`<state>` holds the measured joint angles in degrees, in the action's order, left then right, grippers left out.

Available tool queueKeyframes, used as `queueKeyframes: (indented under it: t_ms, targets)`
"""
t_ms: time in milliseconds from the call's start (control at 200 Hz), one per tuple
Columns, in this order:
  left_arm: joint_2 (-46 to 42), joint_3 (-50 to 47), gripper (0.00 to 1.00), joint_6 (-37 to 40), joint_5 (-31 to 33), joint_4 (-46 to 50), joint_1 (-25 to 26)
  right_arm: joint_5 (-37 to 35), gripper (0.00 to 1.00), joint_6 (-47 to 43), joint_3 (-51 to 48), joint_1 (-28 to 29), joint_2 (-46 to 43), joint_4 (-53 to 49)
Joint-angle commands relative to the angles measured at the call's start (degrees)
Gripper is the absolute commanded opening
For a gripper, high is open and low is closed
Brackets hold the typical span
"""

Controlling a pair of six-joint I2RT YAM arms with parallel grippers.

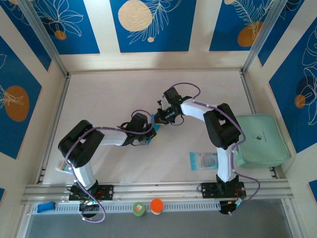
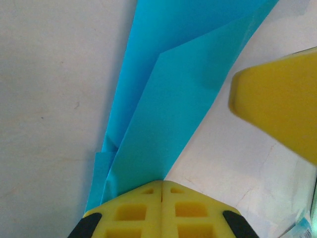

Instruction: Fold a paper plane with a square sheet of paper (pick it up from the middle)

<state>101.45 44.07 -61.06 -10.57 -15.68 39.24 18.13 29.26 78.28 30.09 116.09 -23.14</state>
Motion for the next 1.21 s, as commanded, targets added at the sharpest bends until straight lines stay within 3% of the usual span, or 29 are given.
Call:
queueKeyframes:
  t_ms: [0,395,825,1201]
  targets:
    - [1.35,-1.25,0.04,0.28,-0.68,2.42,-0.31,-0.98,0.10,1.13,0.14,0.24,2.91,-1.25]
    - [-2.64,0.82,0.08,2.11,-1.39,1.75,-0.42,-1.96,0.09,1.51,-0.83,-0.32,5.72,-1.34]
    - [1.04,-0.92,0.05,0.05,0.02,6.62,-0.73,-1.77,0.08,1.68,-0.14,-1.58,5.75,-1.19]
    - [-1.06,-7.32,0.03,-1.70,-0.07,7.98,-0.81,-0.55,0.08,5.17,3.77,-11.99,8.50,0.03]
